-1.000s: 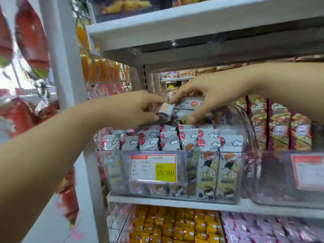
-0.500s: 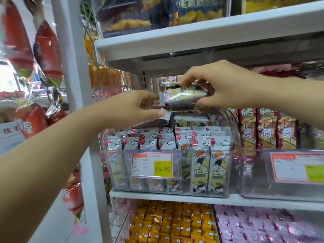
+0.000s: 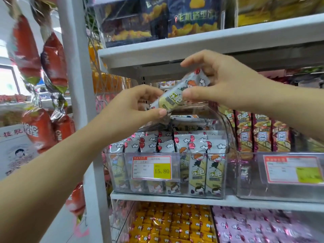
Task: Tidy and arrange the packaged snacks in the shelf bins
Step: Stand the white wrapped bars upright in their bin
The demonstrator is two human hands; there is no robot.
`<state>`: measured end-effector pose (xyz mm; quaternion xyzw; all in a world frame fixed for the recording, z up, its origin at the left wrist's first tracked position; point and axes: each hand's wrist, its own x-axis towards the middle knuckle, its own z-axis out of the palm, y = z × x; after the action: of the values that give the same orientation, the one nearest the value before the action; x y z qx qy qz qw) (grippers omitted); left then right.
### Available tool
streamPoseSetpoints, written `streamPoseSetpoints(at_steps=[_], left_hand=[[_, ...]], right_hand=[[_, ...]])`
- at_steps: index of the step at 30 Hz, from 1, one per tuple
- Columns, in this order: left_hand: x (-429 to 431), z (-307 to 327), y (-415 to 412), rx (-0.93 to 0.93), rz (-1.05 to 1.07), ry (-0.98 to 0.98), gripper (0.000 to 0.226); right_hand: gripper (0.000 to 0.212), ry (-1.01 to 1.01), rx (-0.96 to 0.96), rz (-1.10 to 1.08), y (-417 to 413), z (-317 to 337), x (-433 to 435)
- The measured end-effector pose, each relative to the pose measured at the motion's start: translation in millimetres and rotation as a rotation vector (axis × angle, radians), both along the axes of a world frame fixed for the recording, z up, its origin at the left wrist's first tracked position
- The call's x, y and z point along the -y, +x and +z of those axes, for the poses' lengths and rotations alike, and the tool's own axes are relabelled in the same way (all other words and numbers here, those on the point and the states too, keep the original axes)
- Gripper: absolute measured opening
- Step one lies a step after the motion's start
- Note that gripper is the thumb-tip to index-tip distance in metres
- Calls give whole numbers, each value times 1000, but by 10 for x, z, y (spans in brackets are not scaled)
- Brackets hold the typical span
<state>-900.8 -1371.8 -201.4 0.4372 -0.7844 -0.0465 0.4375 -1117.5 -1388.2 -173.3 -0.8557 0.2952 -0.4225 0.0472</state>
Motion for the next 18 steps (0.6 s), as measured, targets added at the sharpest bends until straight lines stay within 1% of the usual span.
streamPoseSetpoints(at_steps=[1, 3, 5, 7, 9, 11, 14, 18], left_hand=[[-11, -15, -21, -32, -34, 33, 27], [-47, -30, -59, -32, -91, 121, 33], [-59, -40, -55, 82, -86, 177, 40], [-54, -59, -30, 241, -19, 183, 29], [-41, -96, -9, 401, 44, 190, 17], [-18, -143, -17, 532, 83, 215, 15], [19, -179, -33, 593, 136, 207, 17], [45, -160, -29, 639, 169, 111, 7]], right_hand=[[48, 102, 95, 58, -3, -4, -13], [46, 203, 252, 133, -18, -6, -34], [39, 210, 312, 143, -28, -21, -63], [34, 203, 268, 101, -39, -44, -90], [33, 227, 200, 82, -29, -85, -108], [34, 262, 136, 69, -6, -140, -107], [35, 247, 8, 9, 35, -173, -97], [37, 174, -177, -69, 163, -262, -110]])
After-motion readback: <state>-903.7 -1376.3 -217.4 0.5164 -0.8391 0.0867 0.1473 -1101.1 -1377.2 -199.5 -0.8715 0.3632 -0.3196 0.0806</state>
